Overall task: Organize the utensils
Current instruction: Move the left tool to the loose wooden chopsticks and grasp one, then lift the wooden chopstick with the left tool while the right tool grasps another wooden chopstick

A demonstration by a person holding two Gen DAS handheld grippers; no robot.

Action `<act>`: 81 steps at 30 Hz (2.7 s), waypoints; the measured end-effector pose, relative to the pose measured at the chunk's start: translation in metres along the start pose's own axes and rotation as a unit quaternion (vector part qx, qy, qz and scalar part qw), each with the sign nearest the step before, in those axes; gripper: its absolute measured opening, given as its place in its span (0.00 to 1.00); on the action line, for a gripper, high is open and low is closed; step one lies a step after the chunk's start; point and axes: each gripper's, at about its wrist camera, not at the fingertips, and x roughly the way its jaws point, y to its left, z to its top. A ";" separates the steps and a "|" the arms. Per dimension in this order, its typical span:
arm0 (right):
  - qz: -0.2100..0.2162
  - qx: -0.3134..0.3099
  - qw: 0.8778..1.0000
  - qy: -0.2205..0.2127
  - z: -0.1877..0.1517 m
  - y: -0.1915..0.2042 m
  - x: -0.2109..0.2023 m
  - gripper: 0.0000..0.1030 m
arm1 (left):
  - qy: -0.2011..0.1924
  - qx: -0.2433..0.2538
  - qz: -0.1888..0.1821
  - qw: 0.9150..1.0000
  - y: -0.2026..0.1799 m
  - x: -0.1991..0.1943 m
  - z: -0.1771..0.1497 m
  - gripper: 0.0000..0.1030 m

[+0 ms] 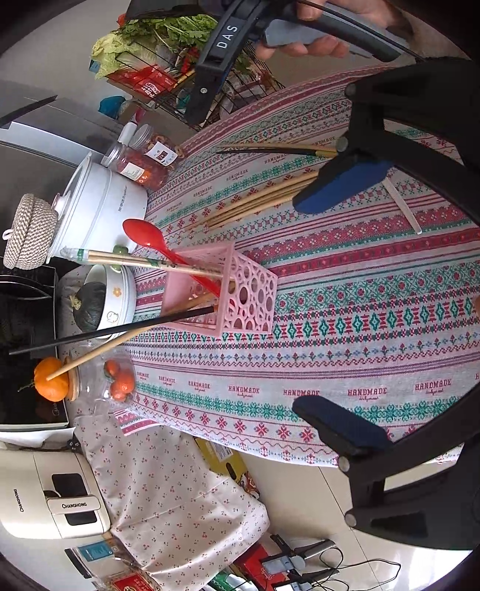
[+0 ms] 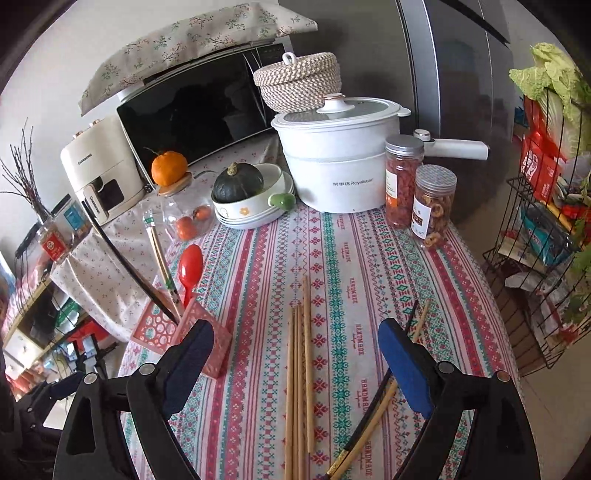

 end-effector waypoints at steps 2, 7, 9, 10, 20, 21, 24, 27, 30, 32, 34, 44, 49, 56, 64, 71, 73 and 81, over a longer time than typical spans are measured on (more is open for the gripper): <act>-0.014 0.010 1.000 0.016 -0.001 -0.015 0.002 0.89 | 0.010 0.008 0.002 1.000 -0.008 0.006 -0.002 0.95; -0.051 0.028 0.997 0.060 -0.007 -0.049 0.012 0.89 | 0.029 0.027 0.002 0.999 -0.031 0.019 -0.005 0.95; -0.066 0.030 0.994 0.078 -0.010 -0.061 0.016 0.89 | 0.035 0.036 0.002 0.999 -0.041 0.023 -0.006 0.95; -0.070 0.029 0.993 0.087 -0.012 -0.067 0.018 0.89 | 0.038 0.040 0.002 0.998 -0.046 0.026 -0.006 0.95; -0.103 0.014 0.984 0.142 -0.025 -0.110 0.036 0.89 | 0.039 0.047 0.004 0.998 -0.098 0.062 -0.001 0.80; -0.104 0.012 0.984 0.144 -0.025 -0.113 0.037 0.89 | 0.040 0.040 -0.002 0.998 -0.102 0.068 0.001 0.64; -0.104 0.008 0.983 0.149 -0.027 -0.121 0.040 0.89 | 0.045 0.013 -0.012 0.999 -0.109 0.090 0.007 0.27; -0.103 0.011 0.983 0.150 -0.028 -0.128 0.039 0.89 | 0.033 -0.013 -0.011 0.999 -0.114 0.107 0.015 0.22; -0.100 0.019 0.983 0.154 -0.029 -0.133 0.039 0.89 | 0.030 -0.026 -0.005 0.999 -0.119 0.121 0.023 0.17; -0.095 0.023 0.983 0.156 -0.030 -0.136 0.039 0.89 | 0.035 -0.032 0.001 0.999 -0.121 0.129 0.027 0.15; -0.093 0.026 0.983 0.157 -0.030 -0.139 0.039 0.89 | 0.037 -0.035 0.008 0.999 -0.122 0.135 0.030 0.14; -0.085 0.046 0.983 0.157 -0.028 -0.149 0.040 0.89 | 0.056 -0.059 0.026 0.996 -0.116 0.155 0.034 0.11; -0.086 0.049 0.982 0.158 -0.029 -0.150 0.041 0.89 | 0.065 -0.070 0.025 0.995 -0.112 0.160 0.034 0.11; -0.084 0.053 0.981 0.168 -0.031 -0.147 0.047 0.89 | 0.068 -0.034 0.027 0.997 -0.119 0.155 0.035 0.07; -0.085 0.053 0.980 0.174 -0.031 -0.139 0.055 0.89 | 0.010 0.026 -0.013 1.000 -0.127 0.091 0.033 0.07; -0.062 0.069 0.977 0.190 -0.032 -0.136 0.072 0.89 | -0.038 0.057 -0.054 0.996 -0.109 0.022 0.032 0.07; -0.064 0.073 0.976 0.194 -0.032 -0.134 0.078 0.89 | -0.048 0.065 -0.061 0.995 -0.102 0.004 0.028 0.07; -0.090 0.062 0.972 0.209 -0.031 -0.125 0.104 0.61 | -0.078 0.042 -0.092 0.992 -0.057 -0.029 0.013 0.06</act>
